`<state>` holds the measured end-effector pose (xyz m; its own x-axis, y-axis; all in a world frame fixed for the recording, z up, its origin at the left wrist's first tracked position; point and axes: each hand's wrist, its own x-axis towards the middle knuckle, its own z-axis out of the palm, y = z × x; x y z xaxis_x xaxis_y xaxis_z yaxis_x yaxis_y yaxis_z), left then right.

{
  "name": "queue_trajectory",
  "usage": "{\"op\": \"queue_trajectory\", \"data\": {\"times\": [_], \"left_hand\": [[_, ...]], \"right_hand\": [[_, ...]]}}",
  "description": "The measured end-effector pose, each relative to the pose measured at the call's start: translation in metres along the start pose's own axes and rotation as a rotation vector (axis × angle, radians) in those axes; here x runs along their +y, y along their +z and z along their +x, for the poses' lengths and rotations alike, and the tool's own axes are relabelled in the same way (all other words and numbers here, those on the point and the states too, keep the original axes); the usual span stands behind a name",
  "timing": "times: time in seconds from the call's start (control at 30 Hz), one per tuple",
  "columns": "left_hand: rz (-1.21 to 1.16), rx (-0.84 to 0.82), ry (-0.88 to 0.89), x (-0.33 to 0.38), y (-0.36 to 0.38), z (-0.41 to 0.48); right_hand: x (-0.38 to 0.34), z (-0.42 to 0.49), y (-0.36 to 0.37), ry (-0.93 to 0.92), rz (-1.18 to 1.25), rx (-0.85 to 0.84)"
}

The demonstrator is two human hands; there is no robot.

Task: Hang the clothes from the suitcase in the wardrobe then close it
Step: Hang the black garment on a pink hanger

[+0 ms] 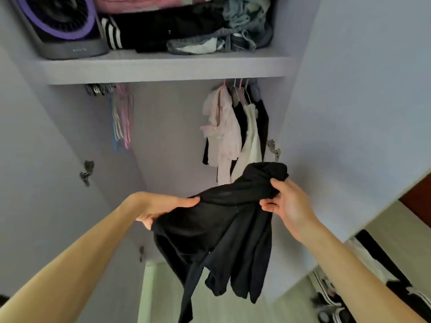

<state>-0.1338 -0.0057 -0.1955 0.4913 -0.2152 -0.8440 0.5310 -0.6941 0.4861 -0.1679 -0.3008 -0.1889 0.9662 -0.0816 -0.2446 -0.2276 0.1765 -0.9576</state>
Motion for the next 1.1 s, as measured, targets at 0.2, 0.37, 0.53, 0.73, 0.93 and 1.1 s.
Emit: {"op": "queue_trajectory", "data": {"times": [0.2, 0.37, 0.53, 0.73, 0.93, 1.1], "left_hand": [[-0.133, -0.095, -0.030, -0.052, -0.038, -0.010], [0.337, 0.360, -0.057, -0.046, -0.044, -0.016], [0.427, 0.839, 0.221, -0.012, -0.065, -0.019], [0.583, 1.137, 0.573, 0.053, -0.059, -0.034], [0.970, 1.430, 0.888, 0.082, -0.041, -0.033], [1.013, 1.568, 0.901, 0.075, -0.055, -0.043]], "right_hand": [[0.013, 0.032, 0.061, -0.011, -0.020, -0.019], [0.020, 0.042, 0.082, -0.044, -0.084, -0.166], [0.036, 0.063, 0.076, -0.061, -0.383, -0.090], [0.024, 0.078, 0.084, -0.269, -0.640, -0.057], [-0.014, 0.104, 0.144, -0.286, -0.697, -0.479], [-0.015, 0.110, 0.155, -0.393, -0.919, -0.588]]}}
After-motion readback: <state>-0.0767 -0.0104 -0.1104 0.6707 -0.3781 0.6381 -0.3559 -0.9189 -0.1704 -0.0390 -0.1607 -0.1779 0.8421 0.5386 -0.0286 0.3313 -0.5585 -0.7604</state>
